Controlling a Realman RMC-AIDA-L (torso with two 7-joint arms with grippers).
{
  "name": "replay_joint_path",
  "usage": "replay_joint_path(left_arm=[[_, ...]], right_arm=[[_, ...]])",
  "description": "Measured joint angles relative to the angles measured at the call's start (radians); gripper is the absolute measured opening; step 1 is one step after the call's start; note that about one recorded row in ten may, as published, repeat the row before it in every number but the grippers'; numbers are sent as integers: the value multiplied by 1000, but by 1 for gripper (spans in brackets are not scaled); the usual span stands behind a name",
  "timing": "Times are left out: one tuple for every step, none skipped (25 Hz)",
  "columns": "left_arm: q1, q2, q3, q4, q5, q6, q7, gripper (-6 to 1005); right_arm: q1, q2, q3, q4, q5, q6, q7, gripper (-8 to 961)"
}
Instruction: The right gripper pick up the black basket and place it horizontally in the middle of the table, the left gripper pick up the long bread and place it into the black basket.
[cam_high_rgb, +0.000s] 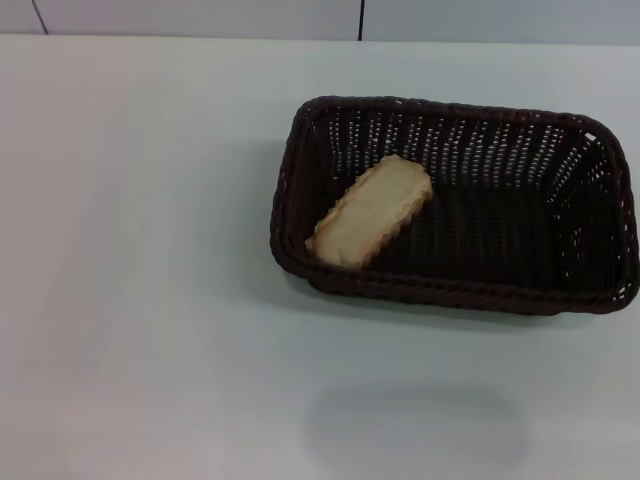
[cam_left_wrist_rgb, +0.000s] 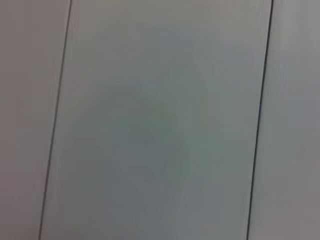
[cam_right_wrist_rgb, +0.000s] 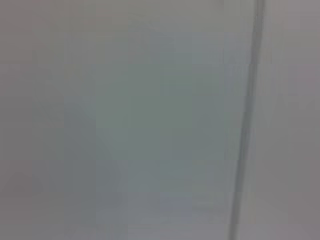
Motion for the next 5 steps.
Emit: replay_joint_path(left_arm=[[-3,0,-14,-23,-18,17,50,809],[-3,0,-14,-23,-18,17,50,809],[-3,0,-14,-23,-18,17,50,809],[-3,0,-14,-23,-18,17,50,809],[-22,0,-24,-59,-31,33,159,809]], right_arm=[[9,0,-11,17,-60,32,31,477],[16,0,-26,34,-105,56,47,477],[18,1,-48,50,-133,68,52,477],[17,1,-59,57,-140,68,53,477],[15,2,-72,64,-144,66,55,477]])
